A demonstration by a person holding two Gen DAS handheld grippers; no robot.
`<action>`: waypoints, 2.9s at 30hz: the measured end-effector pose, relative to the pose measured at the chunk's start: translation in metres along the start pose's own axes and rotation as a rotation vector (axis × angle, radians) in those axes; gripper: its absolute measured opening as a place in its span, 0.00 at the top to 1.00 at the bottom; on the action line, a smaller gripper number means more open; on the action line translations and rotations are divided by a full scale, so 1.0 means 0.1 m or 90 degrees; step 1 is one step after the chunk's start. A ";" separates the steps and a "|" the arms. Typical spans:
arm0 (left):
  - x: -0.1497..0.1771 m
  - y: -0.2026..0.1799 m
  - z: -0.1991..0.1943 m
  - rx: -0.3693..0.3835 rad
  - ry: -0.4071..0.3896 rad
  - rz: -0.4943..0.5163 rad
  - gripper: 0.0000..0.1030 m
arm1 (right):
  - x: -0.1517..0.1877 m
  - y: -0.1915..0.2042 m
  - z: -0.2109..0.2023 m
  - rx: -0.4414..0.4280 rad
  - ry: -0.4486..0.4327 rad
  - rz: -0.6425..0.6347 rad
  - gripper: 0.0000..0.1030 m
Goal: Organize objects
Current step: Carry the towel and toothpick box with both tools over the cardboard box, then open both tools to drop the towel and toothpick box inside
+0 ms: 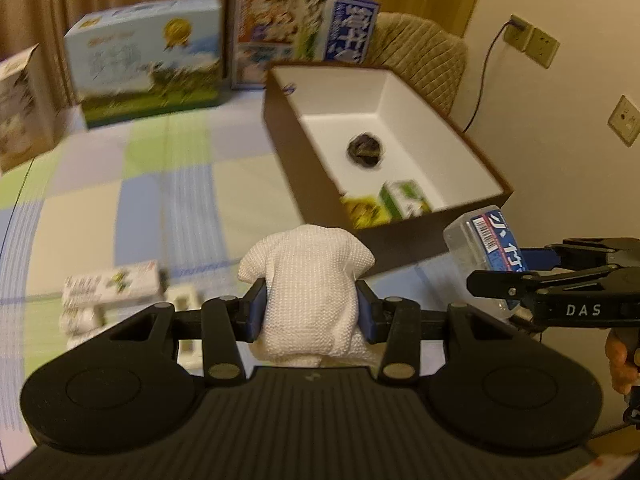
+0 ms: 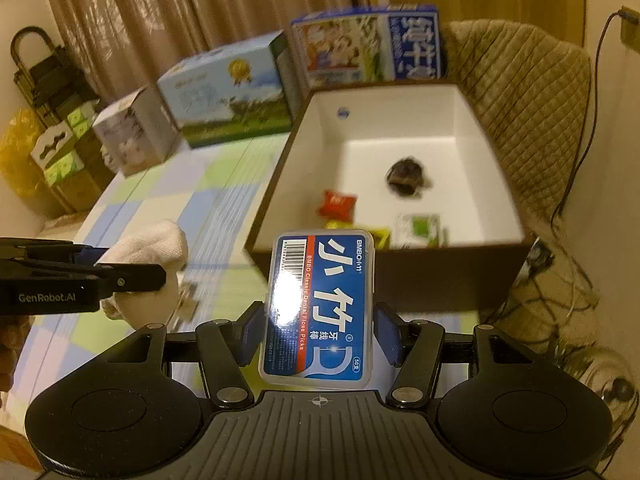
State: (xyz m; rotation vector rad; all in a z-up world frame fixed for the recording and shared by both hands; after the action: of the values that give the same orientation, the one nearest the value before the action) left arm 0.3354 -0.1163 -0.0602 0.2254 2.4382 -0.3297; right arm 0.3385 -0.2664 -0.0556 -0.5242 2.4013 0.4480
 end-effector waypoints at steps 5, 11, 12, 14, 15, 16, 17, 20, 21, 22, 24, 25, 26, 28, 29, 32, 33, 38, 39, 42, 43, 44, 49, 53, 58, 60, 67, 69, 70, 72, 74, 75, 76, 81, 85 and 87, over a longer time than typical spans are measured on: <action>-0.34 -0.25 0.16 0.011 -0.022 0.024 0.61 | -0.30 -0.25 0.00 0.009 -0.026 0.001 0.46; -0.71 -0.49 0.45 0.020 -0.032 0.038 0.61 | -0.62 -0.52 0.16 0.018 -0.033 -0.004 0.46; -0.75 -0.52 0.50 0.020 -0.031 0.038 0.61 | -0.66 -0.56 0.20 0.020 -0.033 -0.007 0.46; -0.85 -0.58 0.61 0.021 -0.028 0.041 0.61 | -0.75 -0.64 0.30 0.025 -0.030 -0.012 0.46; -0.90 -0.60 0.67 0.019 -0.026 0.042 0.61 | -0.79 -0.67 0.37 0.028 -0.028 -0.015 0.46; -0.95 -0.63 0.74 0.017 -0.024 0.045 0.61 | -0.83 -0.71 0.43 0.030 -0.025 -0.017 0.46; -0.99 -0.65 0.81 0.014 -0.022 0.047 0.61 | -0.86 -0.75 0.50 0.031 -0.021 -0.016 0.46; -1.11 -0.70 1.03 0.012 -0.009 0.052 0.61 | -0.94 -0.87 0.71 0.033 -0.006 -0.010 0.46; -1.14 -0.70 1.09 0.013 -0.004 0.052 0.61 | -0.95 -0.91 0.77 0.035 -0.002 -0.009 0.46; -1.17 -0.70 1.17 0.011 0.002 0.052 0.61 | -0.97 -0.94 0.82 0.037 0.002 -0.009 0.46; -1.23 -0.70 1.29 0.006 0.008 0.057 0.61 | -0.99 -0.98 0.92 0.040 0.011 -0.013 0.46; -1.27 -0.69 1.35 0.002 0.010 0.060 0.61 | -1.00 -1.00 0.97 0.041 0.015 -0.014 0.46; -1.29 -0.68 1.40 -0.002 0.014 0.061 0.61 | -1.01 -1.02 1.01 0.042 0.020 -0.016 0.46; -1.33 -0.66 1.50 -0.005 0.022 0.061 0.61 | -1.02 -1.05 1.09 0.043 0.027 -0.017 0.46; -1.35 -0.65 1.54 -0.006 0.025 0.060 0.61 | -1.03 -1.07 1.13 0.043 0.029 -0.017 0.46; -1.40 -0.62 1.65 -0.010 0.034 0.056 0.61 | -1.07 -1.09 1.22 0.044 0.033 -0.018 0.46; -1.42 -0.61 1.69 -0.012 0.036 0.056 0.61 | -1.09 -1.10 1.24 0.044 0.034 -0.018 0.46; -1.51 -0.59 1.87 -0.015 0.045 0.056 0.60 | -1.17 -1.15 1.32 0.054 0.034 -0.023 0.46; -1.53 -0.58 1.90 -0.017 0.044 0.055 0.58 | -1.18 -1.17 1.33 0.056 0.033 -0.023 0.46; -1.59 -0.58 1.97 -0.020 0.036 0.058 0.55 | -1.21 -1.18 1.35 0.057 0.033 -0.022 0.46; -1.61 -0.57 1.98 -0.021 0.032 0.057 0.54 | -1.22 -1.19 1.35 0.058 0.034 -0.022 0.46; -1.63 -0.57 1.99 -0.019 0.030 0.056 0.51 | -1.22 -1.19 1.36 0.058 0.034 -0.023 0.46; -1.66 -0.53 2.00 -0.025 0.028 0.058 0.43 | -1.24 -1.18 1.40 0.057 0.030 -0.033 0.46; -1.65 -0.49 1.97 -0.028 0.026 0.051 0.41 | -1.28 -1.18 1.42 0.067 0.007 -0.041 0.46; -1.65 -0.48 1.91 -0.027 0.024 0.054 0.36 | -1.34 -1.19 1.38 0.058 -0.017 -0.033 0.44; -1.65 -0.49 1.88 -0.024 0.022 0.054 0.34 | -1.34 -1.19 1.35 0.058 -0.020 -0.034 0.43; -1.61 -0.57 1.74 -0.006 0.014 0.060 0.29 | -1.26 -1.20 1.16 0.052 -0.018 -0.012 0.42; -1.58 -0.60 1.69 0.002 0.013 0.060 0.29 | -1.22 -1.21 1.09 0.049 -0.017 -0.003 0.42; -1.57 -0.61 1.67 0.005 0.013 0.060 0.29 | -1.20 -1.20 1.06 0.048 -0.017 0.001 0.42; -1.53 -0.64 1.63 0.009 0.014 0.060 0.28 | -1.16 -1.19 0.99 0.044 -0.018 0.007 0.42; -1.49 -0.66 1.57 0.015 0.015 0.058 0.28 | -1.12 -1.17 0.91 0.041 -0.020 0.015 0.42; -1.47 -0.67 1.54 0.016 0.016 0.058 0.28 | -1.10 -1.17 0.87 0.039 -0.020 0.020 0.42; -1.45 -0.67 1.52 0.017 0.017 0.057 0.28 | -1.08 -1.16 0.84 0.037 -0.020 0.024 0.41; -1.34 -0.67 1.33 0.025 0.015 0.042 0.26 | -0.96 -1.11 0.66 0.032 -0.023 0.044 0.41; -1.24 -0.66 1.16 0.027 0.011 0.032 0.26 | -0.85 -1.05 0.54 0.024 -0.024 0.060 0.41; -1.20 -0.64 1.08 0.025 0.008 0.027 0.26 | -0.81 -1.01 0.49 0.018 -0.022 0.066 0.41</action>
State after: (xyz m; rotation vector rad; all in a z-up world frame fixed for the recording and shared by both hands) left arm 0.4755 -0.2184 -0.0536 0.2973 2.4373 -0.3591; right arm 0.4688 -0.3116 -0.0584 -0.3777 2.4053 0.4626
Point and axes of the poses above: each gripper's, at about its wrist camera, not at the fingertips, and z roughly the way its jaws point, y to its left, x to its underside, the point moved 8 cm from there along z, roughly the way its jaws point, and after that the axes turned 2 degrees about x, right-handed, at the moved point
